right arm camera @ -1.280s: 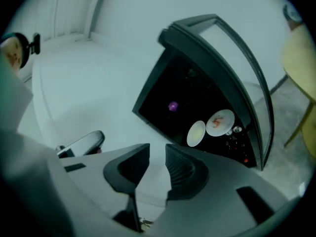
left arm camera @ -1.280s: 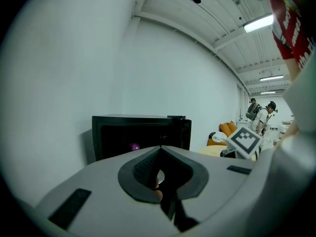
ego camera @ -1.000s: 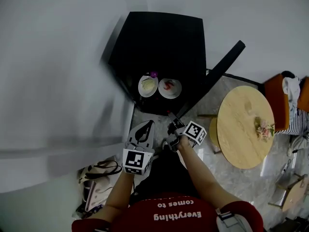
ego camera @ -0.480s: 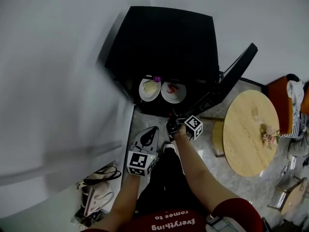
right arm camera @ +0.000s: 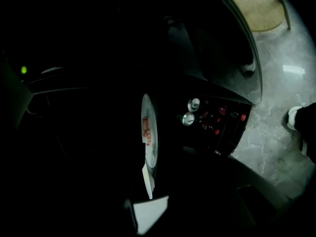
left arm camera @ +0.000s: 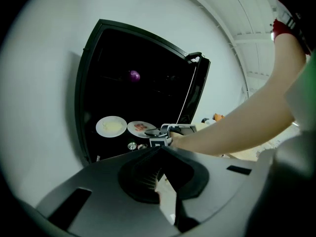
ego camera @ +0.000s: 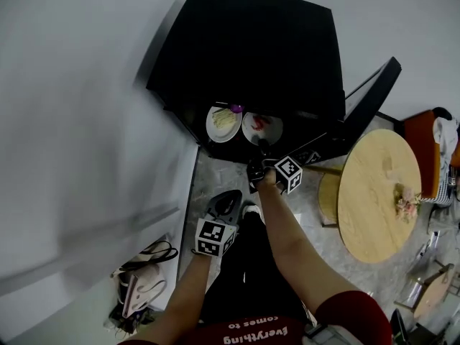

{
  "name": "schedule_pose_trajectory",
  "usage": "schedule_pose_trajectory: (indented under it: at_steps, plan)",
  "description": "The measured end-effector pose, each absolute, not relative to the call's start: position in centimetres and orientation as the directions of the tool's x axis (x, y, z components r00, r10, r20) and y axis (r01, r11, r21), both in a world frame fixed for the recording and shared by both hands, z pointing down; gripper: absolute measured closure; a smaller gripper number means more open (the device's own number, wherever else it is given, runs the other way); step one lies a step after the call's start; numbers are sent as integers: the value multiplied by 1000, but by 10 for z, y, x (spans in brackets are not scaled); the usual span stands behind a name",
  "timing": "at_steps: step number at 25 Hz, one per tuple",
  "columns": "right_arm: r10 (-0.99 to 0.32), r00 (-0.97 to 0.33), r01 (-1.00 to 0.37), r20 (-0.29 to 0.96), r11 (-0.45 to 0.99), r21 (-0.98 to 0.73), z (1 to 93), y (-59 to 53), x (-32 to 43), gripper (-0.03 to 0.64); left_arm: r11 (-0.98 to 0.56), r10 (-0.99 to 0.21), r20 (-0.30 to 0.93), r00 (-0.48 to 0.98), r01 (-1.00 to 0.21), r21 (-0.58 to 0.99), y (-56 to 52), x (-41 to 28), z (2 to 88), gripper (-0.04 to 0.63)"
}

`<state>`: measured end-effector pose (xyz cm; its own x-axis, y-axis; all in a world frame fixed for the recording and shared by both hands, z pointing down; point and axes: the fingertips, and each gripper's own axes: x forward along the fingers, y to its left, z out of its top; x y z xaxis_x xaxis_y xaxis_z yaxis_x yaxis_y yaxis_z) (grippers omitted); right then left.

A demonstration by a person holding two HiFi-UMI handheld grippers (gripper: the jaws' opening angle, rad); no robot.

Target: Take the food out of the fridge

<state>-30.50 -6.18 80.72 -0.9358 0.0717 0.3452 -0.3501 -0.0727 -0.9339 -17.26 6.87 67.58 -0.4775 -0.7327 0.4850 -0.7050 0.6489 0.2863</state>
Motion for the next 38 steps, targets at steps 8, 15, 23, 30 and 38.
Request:
schedule_pose_trajectory:
  at_steps: [8, 15, 23, 30, 38]
  plan:
    - [31, -965, -260, 259, -169, -951, 804, -64, -306, 592, 635, -737, 528, -422, -700, 327, 69, -149, 694, 589]
    - [51, -981, -195, 188, -216, -957, 794, -57, -294, 593, 618, -757, 503, -416, -707, 344, 70, -148, 686, 589]
    - [237, -965, -146, 108, -150, -978, 771, -31, -247, 594, 608, -770, 476, -425, -713, 348, 78, -145, 664, 589]
    - [390, -918, -146, 71, -167, -975, 734, 1, -174, 594, 583, -794, 449, -409, -722, 372, 83, -122, 629, 589]
    - [471, -880, -158, 51, -191, -969, 682, 16, -87, 594, 544, -818, 434, -377, -751, 374, 86, -88, 589, 589]
